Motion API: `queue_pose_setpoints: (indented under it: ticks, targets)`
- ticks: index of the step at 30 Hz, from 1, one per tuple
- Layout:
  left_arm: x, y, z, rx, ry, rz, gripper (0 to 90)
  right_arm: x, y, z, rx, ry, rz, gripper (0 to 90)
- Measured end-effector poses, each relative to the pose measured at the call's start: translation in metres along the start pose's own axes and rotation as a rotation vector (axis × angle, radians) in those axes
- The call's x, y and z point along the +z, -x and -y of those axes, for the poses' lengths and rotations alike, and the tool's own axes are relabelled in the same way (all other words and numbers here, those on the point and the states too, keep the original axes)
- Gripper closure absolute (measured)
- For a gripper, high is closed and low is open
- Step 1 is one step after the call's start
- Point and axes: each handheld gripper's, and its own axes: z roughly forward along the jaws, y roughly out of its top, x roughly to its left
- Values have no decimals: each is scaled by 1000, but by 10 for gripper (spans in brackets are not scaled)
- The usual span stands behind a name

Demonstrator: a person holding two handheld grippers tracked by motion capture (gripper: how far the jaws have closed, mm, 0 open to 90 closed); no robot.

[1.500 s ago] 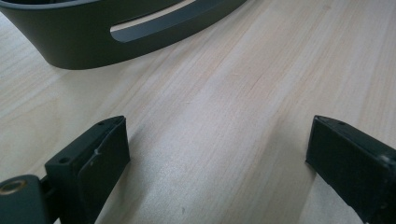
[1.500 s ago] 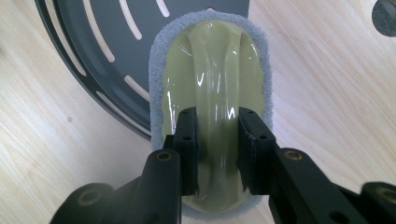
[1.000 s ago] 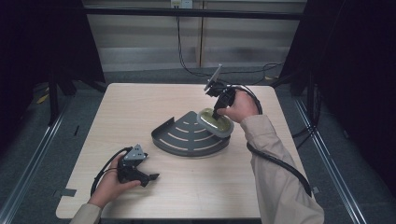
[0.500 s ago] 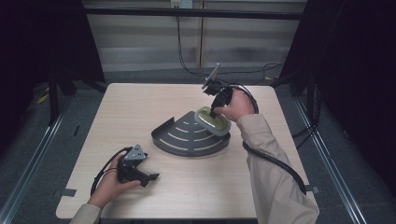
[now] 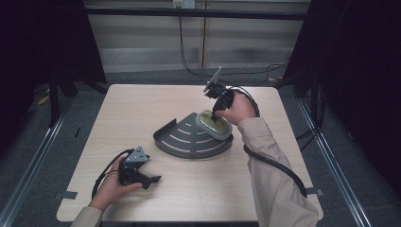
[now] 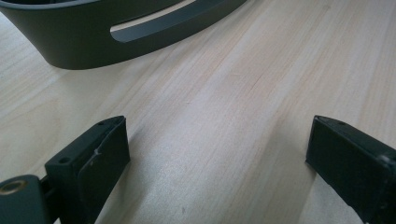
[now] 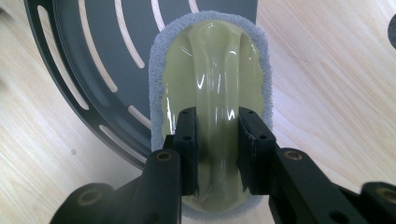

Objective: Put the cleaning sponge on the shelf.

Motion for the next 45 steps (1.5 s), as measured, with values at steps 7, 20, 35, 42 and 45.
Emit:
queue_pose_setpoints:
  ticks: [7,20,35,42,45]
  targets:
    - [0,0,0,0,0,0,55,6,-1,0,10,-2,-8,714]
    - [0,0,0,0,-2,-3,55,16,1,2,12,-10,4,714]
    - [0,0,0,-1,-2,-3,55,24,1,3,29,-8,5,714]
    - [0,0,0,0,-1,-3,55,27,1,3,30,-11,3,714]
    - [0,0,0,0,-2,-3,55,27,0,3,30,-6,3,714]
